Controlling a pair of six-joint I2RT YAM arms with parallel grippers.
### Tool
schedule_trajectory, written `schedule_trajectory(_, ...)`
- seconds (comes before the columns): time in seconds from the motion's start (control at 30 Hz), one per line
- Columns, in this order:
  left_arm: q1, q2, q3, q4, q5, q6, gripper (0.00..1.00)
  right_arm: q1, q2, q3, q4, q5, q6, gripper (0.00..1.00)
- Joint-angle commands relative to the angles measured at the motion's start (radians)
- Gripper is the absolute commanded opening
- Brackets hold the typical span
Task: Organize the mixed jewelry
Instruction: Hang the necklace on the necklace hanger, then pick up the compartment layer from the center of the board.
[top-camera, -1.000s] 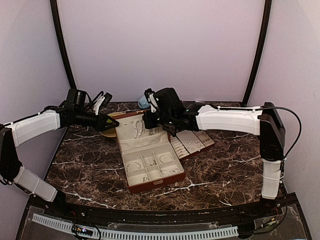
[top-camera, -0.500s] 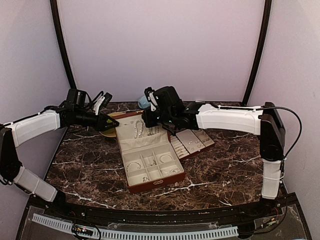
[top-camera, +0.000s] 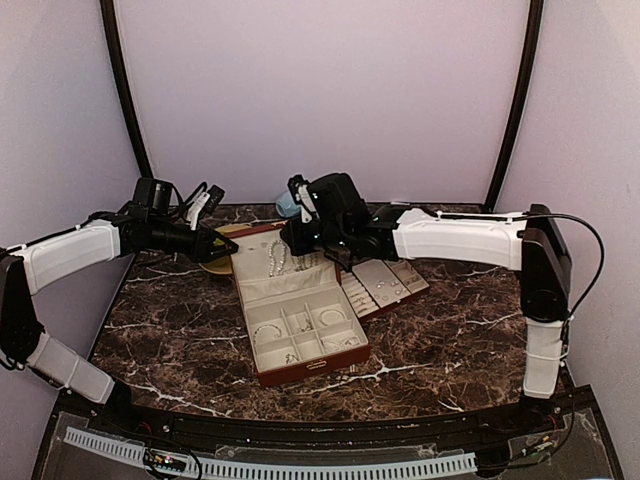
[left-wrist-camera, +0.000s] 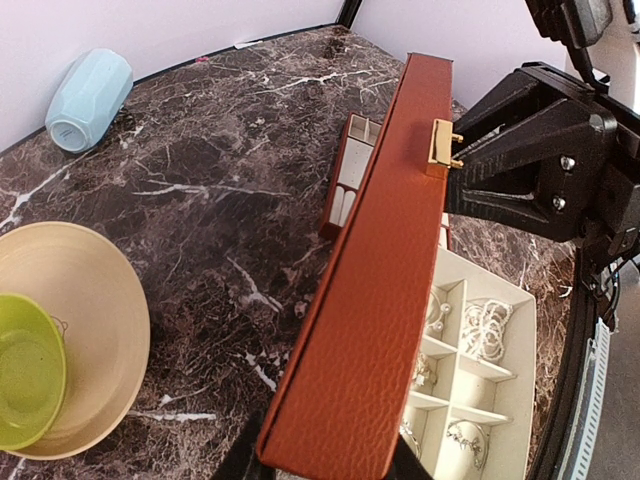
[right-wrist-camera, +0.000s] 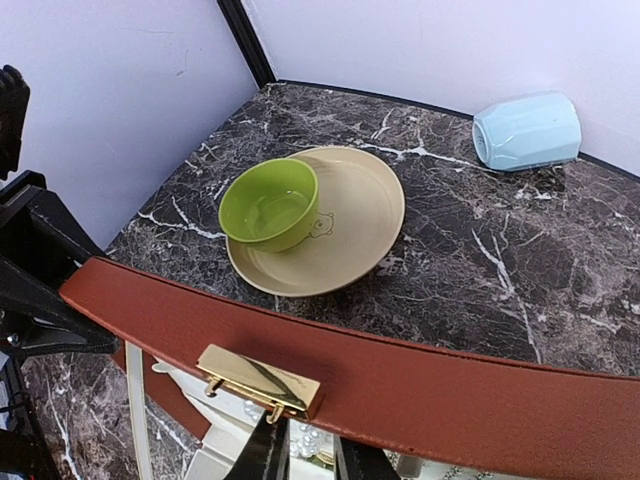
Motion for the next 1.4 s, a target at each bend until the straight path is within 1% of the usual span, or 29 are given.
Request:
schedule_trajectory(0.0, -0.009, -0.050, 0.016, -0.008, 0.062, -0.017, 0.16, -0.006, -0.081, -0.042, 0.088, -0.062, -0.008, 0.21)
schedule_trajectory(0.03, -0.009, -0.052, 0.015, -0.006, 0.061, -0.017, 0.23, -0.006, -0.094, -0.056, 0.099, -0.070, -0.011, 0.23)
schedule_trajectory(0.13, -0.009, -0.055, 0.011, 0.002, 0.059, -0.019, 0.34, -0.007, -0.136, -0.099, 0.130, -0.106, -0.027, 0.29)
schedule_trajectory(0.17, -0.008, -0.055, 0.011, 0.003, 0.059, -0.020, 0.41, -0.007, -0.152, -0.117, 0.143, -0.116, -0.032, 0.31)
schedule_trajectory(0.2, -0.009, -0.058, 0.011, 0.007, 0.060, -0.020, 0.44, -0.007, -0.167, -0.137, 0.153, -0.122, -0.034, 0.33)
schedule_trajectory(0.23, -0.010, -0.059, 0.009, 0.008, 0.063, -0.021, 0.49, -0.008, -0.187, -0.159, 0.163, -0.123, -0.038, 0.36)
schedule_trajectory(0.27, -0.010, -0.062, 0.007, 0.016, 0.066, -0.021, 0.52, -0.009, -0.203, -0.180, 0.176, -0.144, -0.039, 0.39)
schedule_trajectory(0.3, -0.009, -0.064, 0.003, 0.018, 0.069, -0.024, 0.57, -0.011, -0.224, -0.204, 0.187, -0.158, -0.040, 0.41)
schedule_trajectory(0.43, -0.010, -0.087, -0.007, 0.040, 0.074, -0.026, 0.67, -0.029, -0.310, -0.300, 0.222, -0.167, -0.026, 0.55)
schedule_trajectory(0.47, -0.010, -0.093, -0.013, 0.045, 0.070, -0.028, 0.73, -0.037, -0.330, -0.324, 0.223, -0.164, -0.019, 0.58)
schedule_trajectory(0.57, -0.010, -0.144, -0.036, 0.091, 0.044, -0.037, 0.78, -0.069, -0.391, -0.388, 0.198, -0.140, -0.013, 0.68)
schedule_trajectory(0.63, -0.008, -0.192, -0.064, 0.142, -0.016, -0.058, 0.81, -0.099, -0.428, -0.422, 0.146, -0.092, -0.020, 0.71)
schedule_trajectory(0.67, -0.007, -0.208, -0.084, 0.159, -0.036, -0.075, 0.84, -0.126, -0.441, -0.439, 0.122, -0.072, -0.021, 0.72)
schedule_trajectory(0.73, -0.004, -0.258, -0.105, 0.195, -0.105, -0.101, 0.87, -0.188, -0.451, -0.449, 0.015, -0.060, -0.024, 0.72)
schedule_trajectory(0.77, 0.006, -0.282, -0.109, 0.203, -0.155, -0.109, 0.88, -0.219, -0.452, -0.447, -0.036, -0.057, -0.035, 0.71)
schedule_trajectory(0.8, 0.017, -0.293, -0.114, 0.200, -0.175, -0.144, 0.89, -0.250, -0.448, -0.444, -0.091, -0.052, -0.055, 0.69)
schedule_trajectory(0.93, 0.126, -0.338, -0.140, 0.153, -0.217, -0.202, 0.90, -0.364, -0.416, -0.455, -0.228, -0.031, -0.135, 0.64)
schedule_trajectory(1.0, 0.179, -0.376, -0.163, 0.136, -0.243, -0.202, 0.90, -0.419, -0.391, -0.465, -0.253, -0.031, -0.171, 0.63)
schedule_trajectory(1.07, 0.194, -0.406, -0.182, 0.127, -0.279, -0.195, 0.90, -0.465, -0.352, -0.465, -0.263, -0.032, -0.199, 0.62)
schedule_trajectory(1.13, 0.196, -0.429, -0.198, 0.130, -0.325, -0.188, 0.90, -0.500, -0.303, -0.452, -0.270, -0.047, -0.232, 0.61)
schedule_trajectory(1.27, 0.196, -0.437, -0.216, 0.143, -0.334, -0.181, 0.90, -0.545, -0.171, -0.374, -0.308, -0.043, -0.284, 0.54)
schedule_trajectory(1.37, 0.196, -0.431, -0.209, 0.135, -0.334, -0.176, 0.90, -0.559, -0.111, -0.343, -0.312, -0.007, -0.301, 0.51)
